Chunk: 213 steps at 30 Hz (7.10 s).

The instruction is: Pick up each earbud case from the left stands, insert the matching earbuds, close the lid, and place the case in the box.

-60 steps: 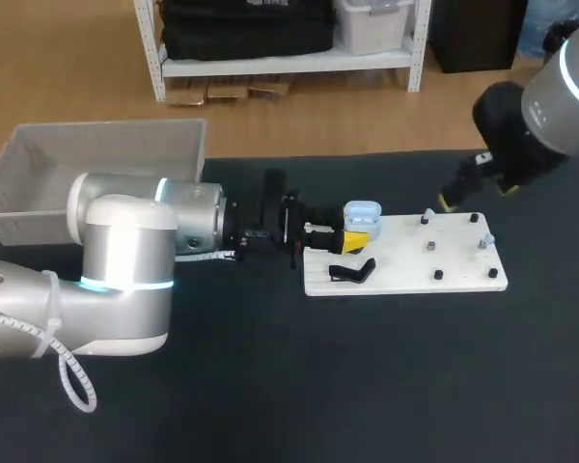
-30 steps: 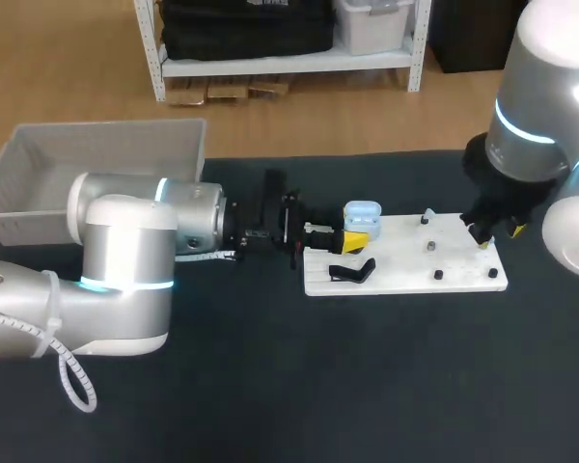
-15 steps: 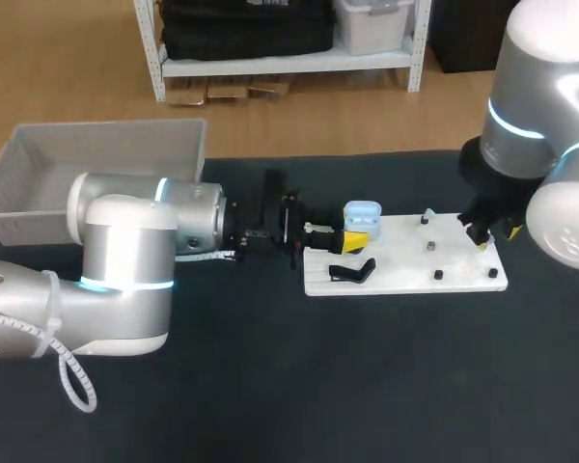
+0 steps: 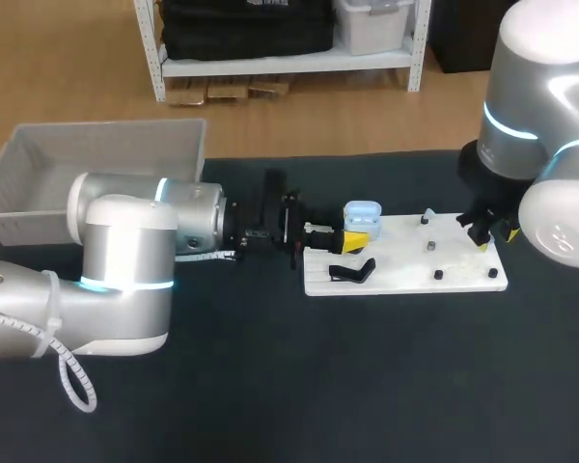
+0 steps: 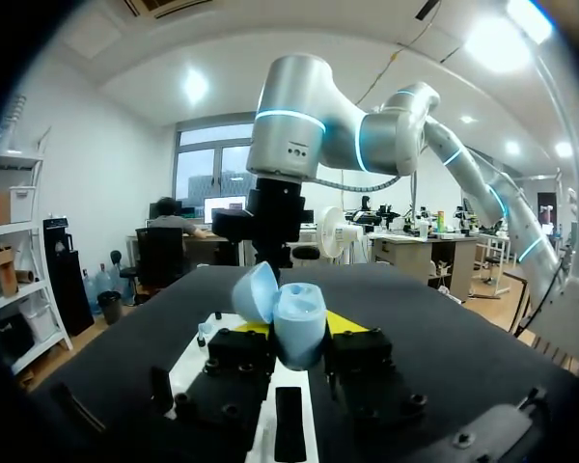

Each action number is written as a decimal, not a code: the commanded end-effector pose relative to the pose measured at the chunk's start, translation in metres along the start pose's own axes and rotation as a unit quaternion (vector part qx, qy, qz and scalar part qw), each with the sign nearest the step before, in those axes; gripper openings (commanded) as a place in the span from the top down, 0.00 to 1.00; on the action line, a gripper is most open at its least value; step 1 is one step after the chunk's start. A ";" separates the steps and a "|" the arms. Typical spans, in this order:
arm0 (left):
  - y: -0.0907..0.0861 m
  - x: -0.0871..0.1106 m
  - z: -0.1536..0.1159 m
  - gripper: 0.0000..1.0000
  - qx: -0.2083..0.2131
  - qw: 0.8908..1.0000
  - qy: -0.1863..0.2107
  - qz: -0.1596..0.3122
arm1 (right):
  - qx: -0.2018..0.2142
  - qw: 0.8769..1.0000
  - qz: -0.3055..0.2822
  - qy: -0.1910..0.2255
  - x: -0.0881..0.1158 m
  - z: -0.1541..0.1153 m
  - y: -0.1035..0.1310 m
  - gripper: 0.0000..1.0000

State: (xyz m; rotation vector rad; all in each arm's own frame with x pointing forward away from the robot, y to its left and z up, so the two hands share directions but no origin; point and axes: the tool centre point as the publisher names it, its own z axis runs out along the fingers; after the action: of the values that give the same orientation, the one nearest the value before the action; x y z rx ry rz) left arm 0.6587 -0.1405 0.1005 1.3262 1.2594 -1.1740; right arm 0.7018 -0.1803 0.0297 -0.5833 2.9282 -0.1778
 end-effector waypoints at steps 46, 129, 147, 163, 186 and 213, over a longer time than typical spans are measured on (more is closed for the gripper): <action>0.001 0.001 0.000 1.00 0.001 1.000 0.000 0.000 | 0.008 1.000 0.011 -0.007 0.002 -0.004 -0.002 1.00; 0.001 0.001 0.000 1.00 0.001 1.000 0.000 0.000 | -0.005 0.914 0.404 0.034 -0.021 -0.170 0.174 1.00; 0.001 0.001 0.000 1.00 0.001 1.000 0.000 0.000 | -0.002 0.816 0.566 0.116 -0.034 -0.173 0.182 1.00; 0.001 0.001 0.000 1.00 0.001 1.000 0.000 0.000 | -0.002 0.805 0.576 0.144 -0.030 -0.166 0.183 1.00; 0.001 0.001 0.000 1.00 0.001 1.000 0.000 0.000 | 0.048 0.789 0.595 0.143 -0.041 -0.163 0.195 1.00; 0.001 0.001 0.000 1.00 0.001 1.000 0.000 0.000 | 0.048 0.785 0.598 0.155 -0.046 -0.151 0.192 1.00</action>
State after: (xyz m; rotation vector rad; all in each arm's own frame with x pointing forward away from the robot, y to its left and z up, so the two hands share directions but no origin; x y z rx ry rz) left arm 0.6587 -0.1406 0.1005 1.3263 1.2596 -1.1740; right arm 0.6459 0.0261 0.1561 1.4370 2.8894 -0.2551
